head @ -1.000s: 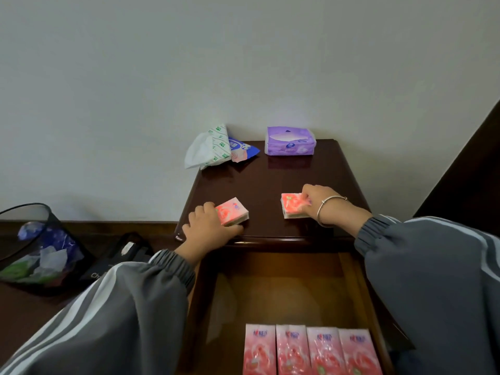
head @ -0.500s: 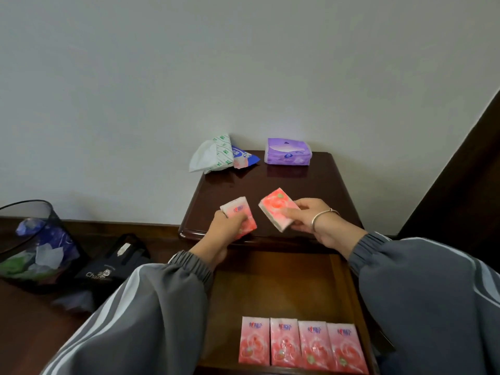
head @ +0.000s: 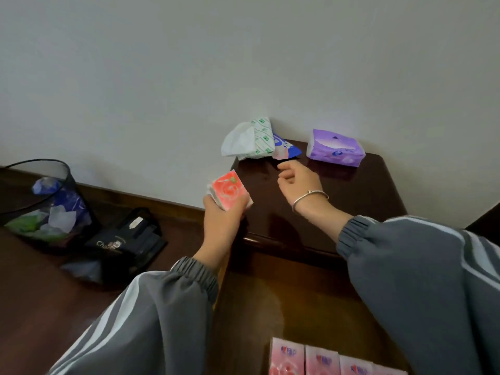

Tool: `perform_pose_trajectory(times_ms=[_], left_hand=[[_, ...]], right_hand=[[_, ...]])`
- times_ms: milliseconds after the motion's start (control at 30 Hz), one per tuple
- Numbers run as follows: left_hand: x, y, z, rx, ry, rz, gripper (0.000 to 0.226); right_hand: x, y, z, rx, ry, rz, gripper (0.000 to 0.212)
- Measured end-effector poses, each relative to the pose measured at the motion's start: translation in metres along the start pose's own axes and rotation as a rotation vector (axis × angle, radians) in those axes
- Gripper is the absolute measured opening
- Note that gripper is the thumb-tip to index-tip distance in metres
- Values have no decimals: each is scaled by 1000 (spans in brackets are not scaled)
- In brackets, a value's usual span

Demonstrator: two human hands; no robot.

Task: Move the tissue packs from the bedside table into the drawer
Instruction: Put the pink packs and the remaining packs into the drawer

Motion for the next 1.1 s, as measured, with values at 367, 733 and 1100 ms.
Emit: perform_pose_trajectory(times_ms=[367,733,1100], left_hand=[[12,-17,-7,-11,-38,31,60],[10,-19,-6,-20,-28,50,58],[-19,-1,-11,-274,-125,-20,64]], right_hand=[[114,-16,64,-1003,-26,-554,46],[97,-15,16,-587,380,-407,17],[-110,31,-117,57,581,-293,14]])
Point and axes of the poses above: each hand's wrist, its own x-axis towards the middle knuckle, its own z-axis out of the palm, y = z × x, the point moved 4 cm from there along x, towards the middle knuckle, and after that the axes turned 2 degrees about -x, right-handed, at the moved point
